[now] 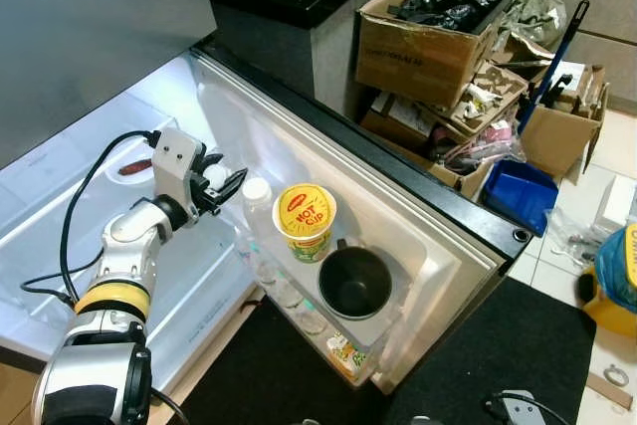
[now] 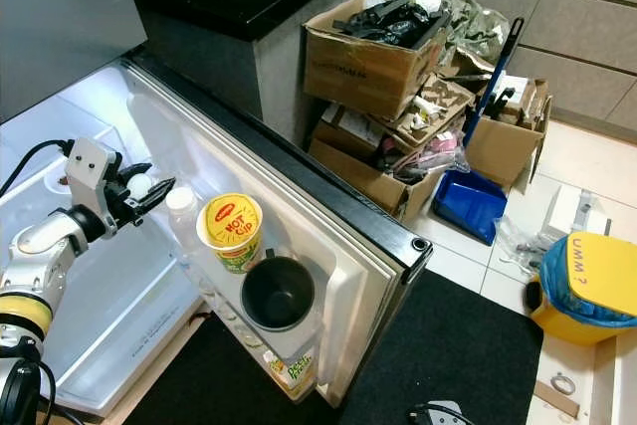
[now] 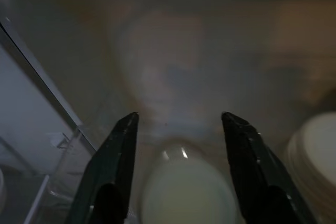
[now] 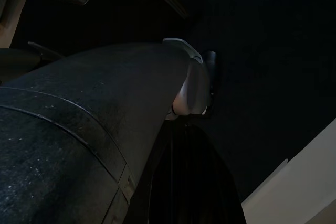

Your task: Restocking fridge

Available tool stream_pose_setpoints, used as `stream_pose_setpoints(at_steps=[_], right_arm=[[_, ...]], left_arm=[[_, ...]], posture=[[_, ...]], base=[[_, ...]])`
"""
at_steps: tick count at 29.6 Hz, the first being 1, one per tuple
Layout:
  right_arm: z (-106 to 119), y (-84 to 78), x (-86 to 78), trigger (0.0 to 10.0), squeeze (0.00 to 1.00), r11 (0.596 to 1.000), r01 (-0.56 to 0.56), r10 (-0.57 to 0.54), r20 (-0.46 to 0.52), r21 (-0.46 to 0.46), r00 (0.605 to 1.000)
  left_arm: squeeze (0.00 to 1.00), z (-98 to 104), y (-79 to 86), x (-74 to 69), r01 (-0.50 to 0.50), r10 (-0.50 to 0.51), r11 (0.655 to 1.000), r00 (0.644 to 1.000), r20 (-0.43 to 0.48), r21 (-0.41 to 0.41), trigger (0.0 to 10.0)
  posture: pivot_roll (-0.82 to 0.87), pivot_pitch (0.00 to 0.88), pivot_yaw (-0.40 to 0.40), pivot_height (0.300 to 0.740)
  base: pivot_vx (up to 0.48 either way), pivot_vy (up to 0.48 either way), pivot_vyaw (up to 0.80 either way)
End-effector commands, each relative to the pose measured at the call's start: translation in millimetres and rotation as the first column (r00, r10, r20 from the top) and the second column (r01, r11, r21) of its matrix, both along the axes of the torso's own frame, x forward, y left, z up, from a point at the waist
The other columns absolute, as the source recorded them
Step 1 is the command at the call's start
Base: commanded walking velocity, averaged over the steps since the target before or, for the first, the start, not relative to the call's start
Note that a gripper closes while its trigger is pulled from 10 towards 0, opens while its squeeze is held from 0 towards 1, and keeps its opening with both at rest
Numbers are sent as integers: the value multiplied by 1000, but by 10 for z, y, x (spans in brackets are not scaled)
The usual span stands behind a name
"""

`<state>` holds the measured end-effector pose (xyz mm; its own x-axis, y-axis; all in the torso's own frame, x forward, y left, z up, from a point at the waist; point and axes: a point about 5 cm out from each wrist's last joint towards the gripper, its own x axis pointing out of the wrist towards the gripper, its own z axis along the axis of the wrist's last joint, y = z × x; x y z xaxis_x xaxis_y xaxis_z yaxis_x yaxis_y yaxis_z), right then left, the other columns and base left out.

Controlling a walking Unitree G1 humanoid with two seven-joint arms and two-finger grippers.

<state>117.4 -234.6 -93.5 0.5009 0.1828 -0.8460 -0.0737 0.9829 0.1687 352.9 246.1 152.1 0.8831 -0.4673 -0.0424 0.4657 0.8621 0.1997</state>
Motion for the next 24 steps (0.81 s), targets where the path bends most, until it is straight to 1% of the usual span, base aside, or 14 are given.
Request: stream_pose_setpoints(at_steps=[1, 5, 6, 10, 11, 12, 13, 15, 16, 18, 19, 22, 23, 24], right_arm=[[-42, 41, -104, 10000, 0, 1000, -10, 10, -37, 10, 999], [-37, 34, -94, 10000, 0, 1000, -7, 8, -34, 9, 999], [-33, 34, -79, 10000, 0, 1000, -6, 6, -30, 10, 1000], [-32, 40, -70, 10000, 0, 1000, -7, 7, -28, 11, 1000], [-32, 44, -64, 10000, 0, 1000, -7, 8, -27, 12, 1000], [-31, 47, -61, 10000, 0, 1000, -8, 8, -27, 13, 1000], [-29, 51, -51, 10000, 0, 1000, -9, 9, -24, 15, 1000], [-27, 53, -44, 10000, 0, 1000, -10, 10, -22, 16, 1000], [-26, 55, -38, 10000, 0, 1000, -10, 10, -20, 18, 1000], [-25, 56, -36, 10000, 0, 1000, -10, 10, -18, 19, 1000], [-25, 56, -36, 10000, 0, 1000, -10, 10, -18, 19, 1000], [-25, 56, -36, 10000, 0, 1000, -10, 10, -18, 20, 1000], [-25, 56, -38, 10000, 0, 1000, -8, 9, -19, 21, 1000], [-25, 56, -38, 10000, 0, 1000, -8, 9, -19, 21, 1000]], left_arm=[[1000, 11, -4, 18, -22, 23, 1000, 1000, 15, -20, 10000], [1000, 72, 25, 37, -48, 50, 998, 998, 46, -38, 10000], [1000, 138, 54, 46, -64, 69, 996, 995, 79, -62, 10000], [1000, 192, 79, 47, -70, 78, 995, 991, 105, -75, 10000], [906, 239, 92, 47, -63, 74, 993, 990, 123, -97, 10000], [906, 273, 101, 46, -56, 72, 992, 988, 135, -113, 10000], [75, 321, 115, 41, -41, 63, 990, 986, 153, -138, 10000], [75, 353, 124, 38, -32, 57, 988, 985, 166, -154, 10000], [0, 402, 142, 26, -10, 43, 984, 982, 182, -178, 10000], [0, 483, 172, -5, 41, 7, 974, 978, 210, -222, 10000], [0, 483, 172, -5, 41, 7, 974, 978, 210, -222, 10000], [0, 523, 194, -45, 91, -33, 963, 974, 223, -255, 10000], [0, 526, 209, -85, 128, -67, 954, 972, 224, -272, 10000], [0, 526, 209, -85, 128, -67, 954, 972, 224, -272, 10000]], posture=[[-63, 159, 27, 740], [-64, 157, 24, 740], [-64, 156, 23, 740], [-63, 155, 22, 740], [-60, 153, 20, 740], [-60, 153, 20, 740], [-60, 151, 20, 740], [-60, 151, 20, 740], [-60, 151, 20, 740], [-60, 151, 20, 740], [-60, 151, 20, 740], [-59, 152, 20, 740], [-58, 151, 19, 740], [-58, 151, 19, 740]], base=[[0, 0, 0], [0, 0, 0], [0, 0, 0], [0, 0, 0], [0, 0, 0], [0, 0, 0], [0, 0, 0], [0, 0, 0], [0, 0, 0], [0, 0, 0], [0, 0, 0], [0, 0, 0], [0, 0, 0], [0, 0, 0]])
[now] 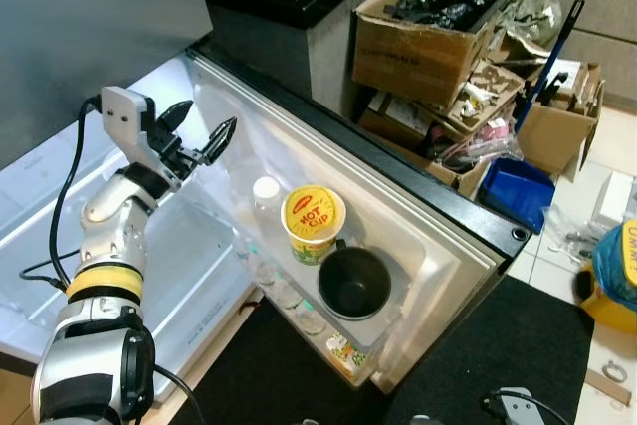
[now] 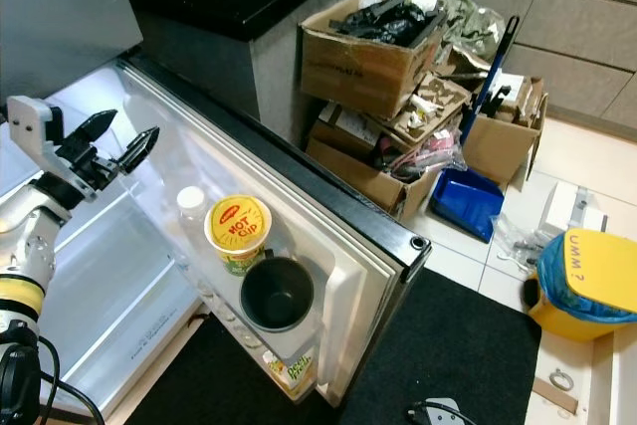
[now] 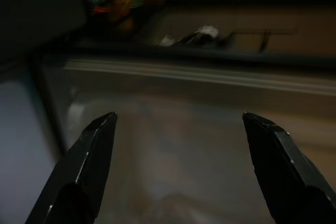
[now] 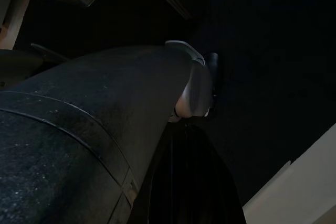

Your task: Restocking fridge

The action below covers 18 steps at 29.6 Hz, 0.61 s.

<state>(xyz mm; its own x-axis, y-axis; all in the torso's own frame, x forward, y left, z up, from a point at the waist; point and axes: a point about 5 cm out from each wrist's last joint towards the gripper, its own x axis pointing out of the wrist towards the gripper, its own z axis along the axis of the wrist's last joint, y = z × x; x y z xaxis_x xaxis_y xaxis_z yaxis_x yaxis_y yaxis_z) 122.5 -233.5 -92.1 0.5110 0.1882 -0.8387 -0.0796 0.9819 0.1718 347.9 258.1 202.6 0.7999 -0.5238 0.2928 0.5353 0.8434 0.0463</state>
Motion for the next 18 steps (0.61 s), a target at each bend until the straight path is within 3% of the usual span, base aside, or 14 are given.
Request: stream_pose_setpoints(at_steps=[1, 6, 8, 12, 15, 18], right_arm=[[-40, 43, -95, 10000, 0, 1000, -4, 5, -33, 18, 999], [-42, 41, -107, 10000, 0, 1000, -4, 5, -37, 19, 999], [-40, 42, -97, 10000, 0, 1000, -6, 7, -36, 21, 999], [-37, 46, -85, 10000, 0, 1000, -8, 9, -33, 23, 999], [-35, 54, -73, 10000, 0, 1000, -12, 13, -32, 26, 999], [-36, 58, -72, 10000, 0, 1000, -13, 14, -32, 26, 999]], left_arm=[[0, 5, 120, -89, 28, -28, 1000, 1000, -9, -9, 10000], [0, -67, 179, -203, 94, -96, 995, 995, -38, -37, 10000], [0, -140, 243, -324, 125, -128, 991, 989, -68, -46, 10000], [0, -158, 325, -367, 104, -109, 993, 991, -74, -64, 10000], [0, -170, 515, -473, 55, -67, 985, 995, -71, -162, 10000], [0, -185, 550, -509, 48, -63, 981, 995, -74, -188, 10000]], posture=[[-56, 149, 19, 740], [-52, 145, 17, 740], [-52, 145, 17, 740], [-47, 141, 14, 740], [-47, 141, 14, 740], [-47, 141, 14, 740]], base=[[0, 0, 0], [0, 0, 0], [0, 0, 0], [0, 0, 0], [0, 0, 0], [0, 0, 0]])
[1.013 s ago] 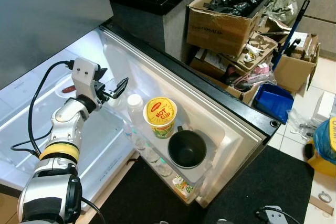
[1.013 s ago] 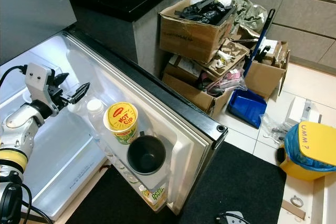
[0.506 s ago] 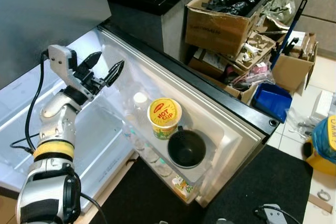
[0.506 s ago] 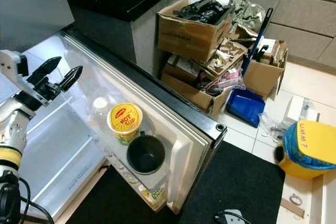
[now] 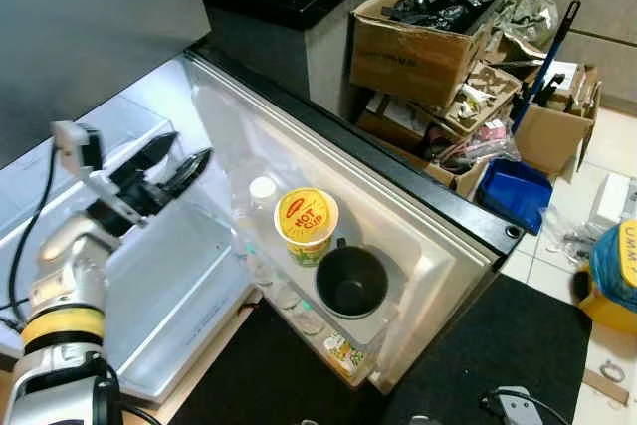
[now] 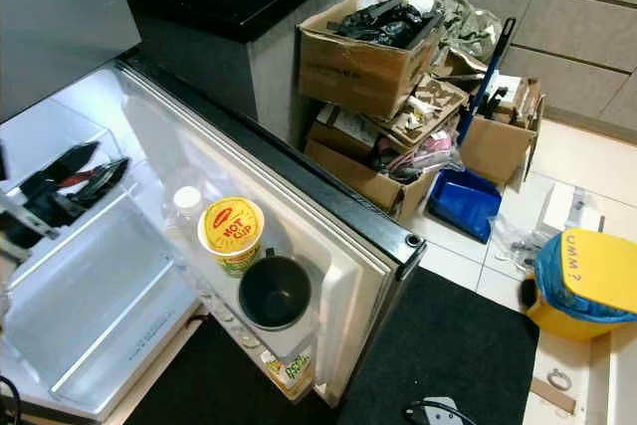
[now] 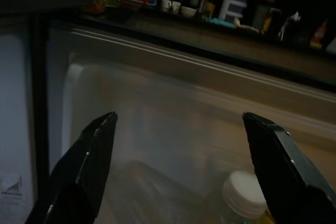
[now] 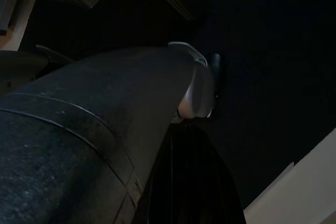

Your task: Restocking fridge

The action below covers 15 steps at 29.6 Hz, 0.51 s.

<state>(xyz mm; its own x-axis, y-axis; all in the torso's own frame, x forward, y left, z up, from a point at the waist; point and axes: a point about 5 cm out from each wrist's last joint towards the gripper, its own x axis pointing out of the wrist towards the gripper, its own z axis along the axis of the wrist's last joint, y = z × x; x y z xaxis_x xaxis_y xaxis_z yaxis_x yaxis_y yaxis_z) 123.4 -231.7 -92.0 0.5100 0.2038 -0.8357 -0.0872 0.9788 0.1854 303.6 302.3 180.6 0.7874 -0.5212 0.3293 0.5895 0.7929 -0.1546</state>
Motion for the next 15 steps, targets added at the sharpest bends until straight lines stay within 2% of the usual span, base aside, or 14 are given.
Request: stream_pose_setpoints(at_steps=[1, 5, 7, 12, 14, 15], right_arm=[[-38, 44, -81, 10000, 0, 1000, -7, 8, -34, 13, 999], [-45, 60, -94, 10000, 0, 1000, -10, 10, -39, 20, 999], [-53, 86, -113, 10000, 0, 999, -9, 11, -47, 47, 999], [-57, 96, -126, 10000, 0, 998, -9, 11, -50, 55, 999], [-62, 87, -151, 10000, 0, 999, -6, 9, -55, 52, 998], [-62, 87, -151, 10000, 0, 999, -6, 9, -55, 52, 998]], left_arm=[[0, -14, 120, -101, -7, 7, 1000, 1000, -20, -6, 10000], [0, -181, 142, -163, -10, 11, 1000, 997, -83, 14, 10000], [0, -297, 169, -213, -6, 1, 999, 992, -126, -38, 10000], [0, -421, 150, -298, 38, -49, 997, 985, -166, -72, 10000], [0, -563, 152, -405, 58, -84, 989, 976, -200, -134, 10000], [0, -563, 152, -405, 58, -84, 989, 976, -200, -134, 10000]], posture=[[-38, 140, 14, 740], [-40, 141, 14, 740], [-40, 141, 14, 740], [-45, 145, 16, 740], [-45, 145, 16, 740], [-45, 145, 16, 740]], base=[[0, 0, 0], [0, 0, 0], [0, 0, 0], [0, 0, 0], [0, 0, 0], [0, 0, 0]])
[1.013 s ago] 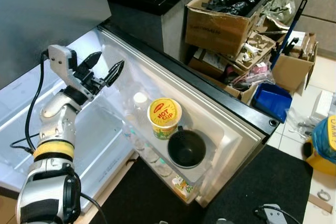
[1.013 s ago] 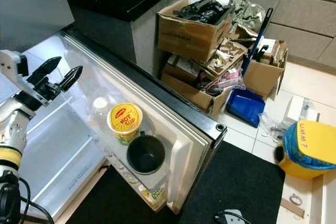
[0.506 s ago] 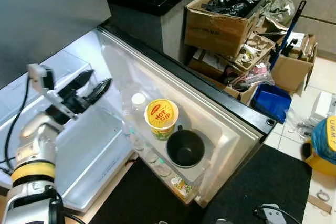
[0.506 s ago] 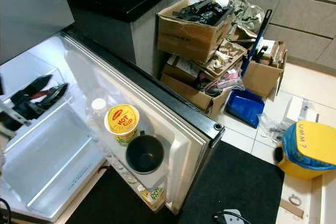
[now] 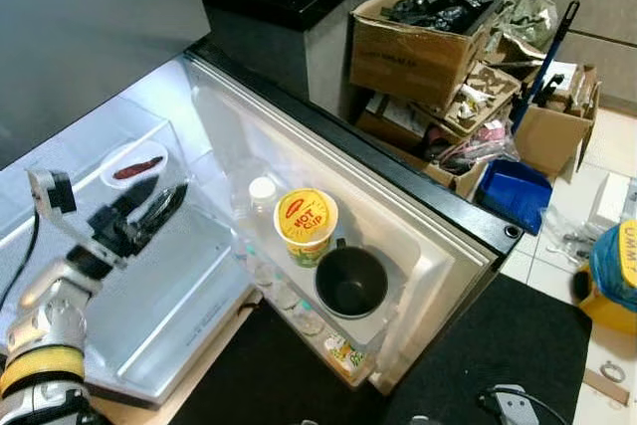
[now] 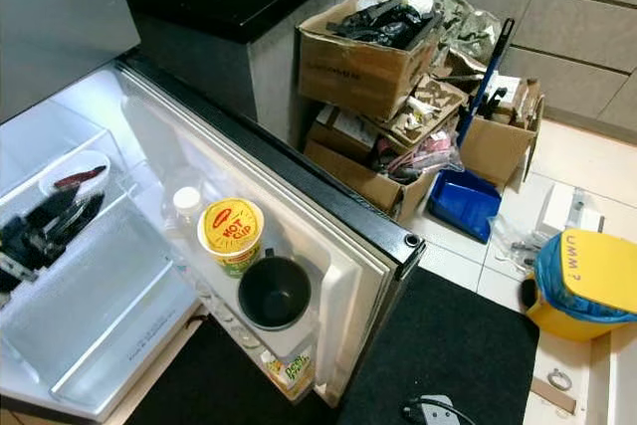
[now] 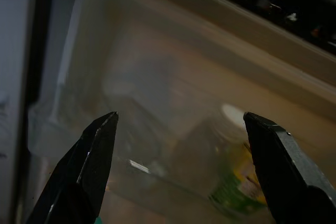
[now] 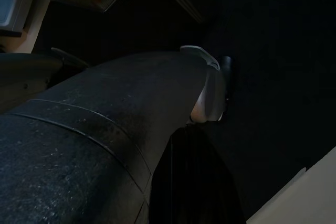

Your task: Restocking fridge

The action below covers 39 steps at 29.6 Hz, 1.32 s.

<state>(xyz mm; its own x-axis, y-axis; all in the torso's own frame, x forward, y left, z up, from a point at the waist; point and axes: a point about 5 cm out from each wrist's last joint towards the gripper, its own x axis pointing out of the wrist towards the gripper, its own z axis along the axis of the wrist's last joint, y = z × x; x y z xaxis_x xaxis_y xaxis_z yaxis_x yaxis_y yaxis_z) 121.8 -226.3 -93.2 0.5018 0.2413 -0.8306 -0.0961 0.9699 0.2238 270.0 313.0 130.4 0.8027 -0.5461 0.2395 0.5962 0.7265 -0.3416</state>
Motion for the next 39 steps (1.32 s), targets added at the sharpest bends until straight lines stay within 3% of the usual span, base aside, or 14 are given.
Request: stream_pose_setpoints(at_steps=[1, 13, 15, 16, 22, 23, 24, 25, 29, 31, 32, 33, 35, 39], right_arm=[[-53, 29, -148, 10000, 0, 1000, 3, -2, -51, 12, 999], [-74, -2, -205, 10000, 0, 1000, 10, -12, -84, -28, 996], [-47, -23, -146, 10000, 0, 998, 55, -55, -49, -4, 997], [6, -50, -36, 10000, 0, 992, 110, -111, 8, 56, 994], [114, 35, 146, 10000, 0, 968, 22, -46, 91, 250, 995], [179, 45, 239, 10000, 0, 948, -15, -29, 131, 318, 991], [251, 31, 341, 6863, 0, 931, -48, -18, 177, 362, 984], [299, 18, 404, 0, 0, 921, -67, -15, 207, 384, 978], [425, -5, 542, 0, 0, 888, -143, 19, 275, 437, 961], [517, 16, 607, 0, 0, 843, -243, 89, 321, 480, 943], [590, 79, 610, 0, 0, 774, -350, 175, 354, 527, 919], [590, 79, 610, 0, 0, 774, -350, 175, 354, 527, 919], [725, 203, 602, 10000, 0, 639, -500, 302, 407, 585, 862], [825, 270, 617, 10000, 0, 568, -563, 349, 443, 601, 826]], left_arm=[[0, -106, 61, -102, -8, 6, 998, 999, -37, -56, 10000], [0, -682, 120, -315, -243, 195, 956, 945, -263, -163, 10000], [0, -839, 101, -389, -300, 232, 939, 913, -335, -167, 10000], [0, -1065, 65, -517, -384, 283, 909, 852, -440, -160, 10000], [0, -1338, -1, -695, -500, 352, 858, 743, -569, -121, 10000], [0, -1441, -30, -758, -544, 388, 835, 686, -615, -80, 10000], [0, -1533, -63, -820, -578, 421, 815, 630, -652, -32, 10000], [0, -1587, -84, -858, -596, 441, 803, 595, -672, 0, 10000], [0, -1733, -166, -983, -609, 463, 790, 513, -723, 74, 10000], [0, -1831, -228, -1084, -605, 468, 787, 458, -756, 121, 10000], [0, -1875, -243, -1143, -607, 473, 782, 426, -772, 144, 10000], [0, -1875, -243, -1143, -607, 473, 782, 426, -772, 144, 10000], [0, -1932, -264, -1228, -600, 476, 780, 384, -791, 178, 10000], [0, -1957, -280, -1263, -590, 476, 784, 370, -798, 194, 10000]], posture=[[-46, 146, 17, 740], [-47, 145, 19, 740], [-47, 145, 19, 740], [-47, 145, 19, 740], [-52, 143, 18, 740], [-52, 143, 18, 740], [-56, 142, 16, 740], [-56, 142, 16, 740], [-56, 142, 16, 740], [-56, 142, 16, 740], [-57, 139, 15, 740], [-57, 139, 15, 740], [-58, 139, 15, 740], [-58, 139, 15, 740]], base=[[0, 0, 0], [0, 0, 0], [0, 0, 0], [0, 0, 0], [0, 0, 0], [0, 0, 0], [0, 0, 0], [0, 0, 0], [0, 0, 0], [0, 0, 0], [0, 0, 0], [0, 0, 0], [0, 0, 0], [0, 0, 0]])
